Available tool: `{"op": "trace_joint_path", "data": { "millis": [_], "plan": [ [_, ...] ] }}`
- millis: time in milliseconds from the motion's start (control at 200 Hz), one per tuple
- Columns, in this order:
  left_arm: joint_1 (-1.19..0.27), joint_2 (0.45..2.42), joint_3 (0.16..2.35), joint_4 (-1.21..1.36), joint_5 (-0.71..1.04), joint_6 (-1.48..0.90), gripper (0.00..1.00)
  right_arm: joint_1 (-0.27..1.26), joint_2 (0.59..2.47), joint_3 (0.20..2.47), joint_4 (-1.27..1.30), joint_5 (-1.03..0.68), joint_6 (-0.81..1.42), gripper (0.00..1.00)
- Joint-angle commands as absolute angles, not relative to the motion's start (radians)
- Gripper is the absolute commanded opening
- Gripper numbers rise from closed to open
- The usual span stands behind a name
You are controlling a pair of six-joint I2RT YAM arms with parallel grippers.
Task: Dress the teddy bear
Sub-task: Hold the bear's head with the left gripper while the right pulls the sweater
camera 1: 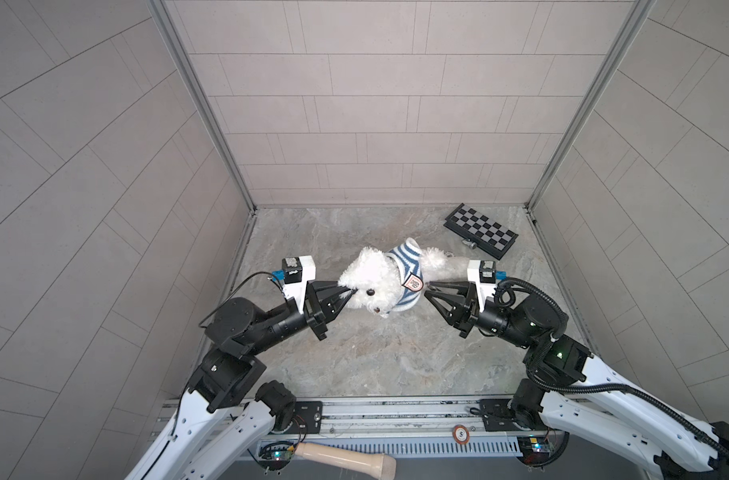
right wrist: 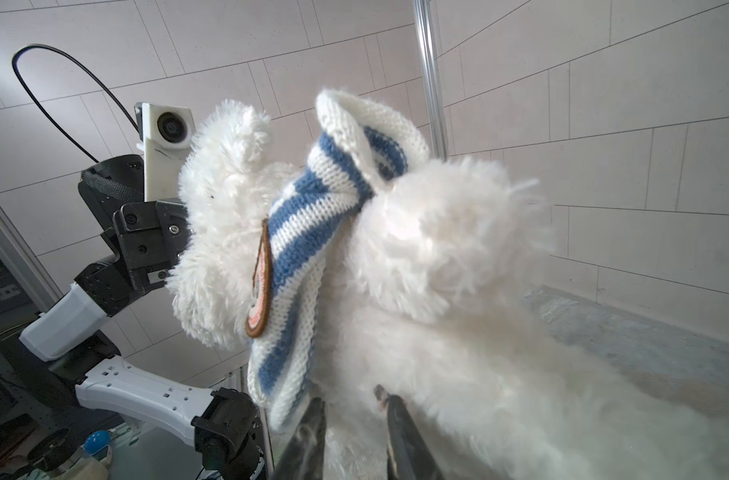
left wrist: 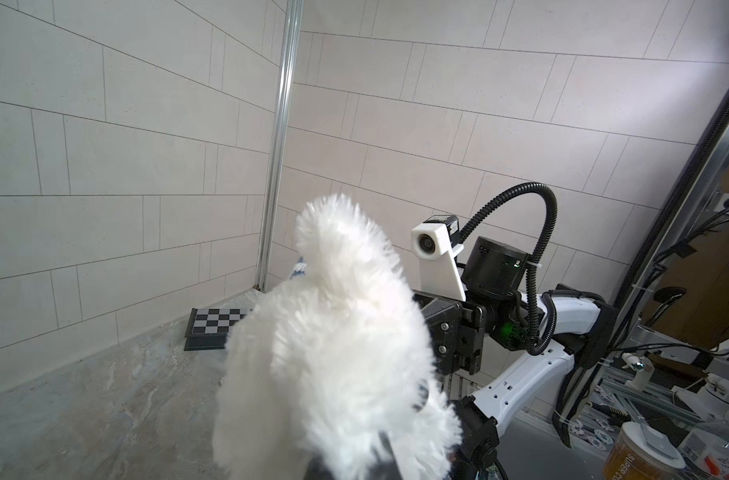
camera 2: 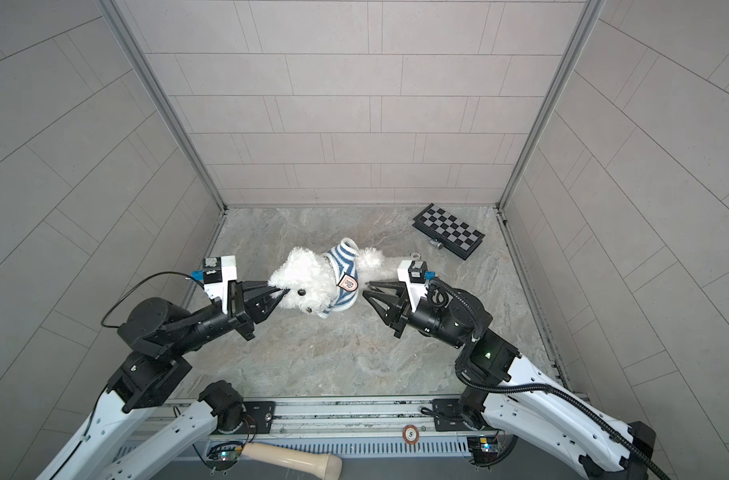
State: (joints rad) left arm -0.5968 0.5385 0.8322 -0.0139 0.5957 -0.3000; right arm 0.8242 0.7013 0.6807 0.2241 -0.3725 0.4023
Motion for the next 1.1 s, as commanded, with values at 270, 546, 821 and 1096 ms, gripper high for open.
{"op": "trace_joint_path", "data": {
  "millis": [270, 546, 821, 1096],
  "plan": [
    [-0.600, 0.539, 0.869, 0.044, 0.650, -0.306, 0.00, 0.822, 0.770, 0.721, 0.411, -0.469, 0.485, 0.29],
    [-0.600, 0.535, 0.869, 0.038, 0.672, -0.307, 0.00, 0.798, 0.773, 0.706, 0.525, -0.504, 0.570, 0.32],
    [-0.600, 0.530, 0.868, 0.031, 0.680, -0.304, 0.00, 0.798, 0.852, 0.729, 0.576, -0.529, 0.602, 0.33],
    [-0.600, 0.531, 0.864, 0.028, 0.677, -0.299, 0.00, 0.799, 0.902, 0.783, 0.512, -0.572, 0.573, 0.33]
  ]
}}
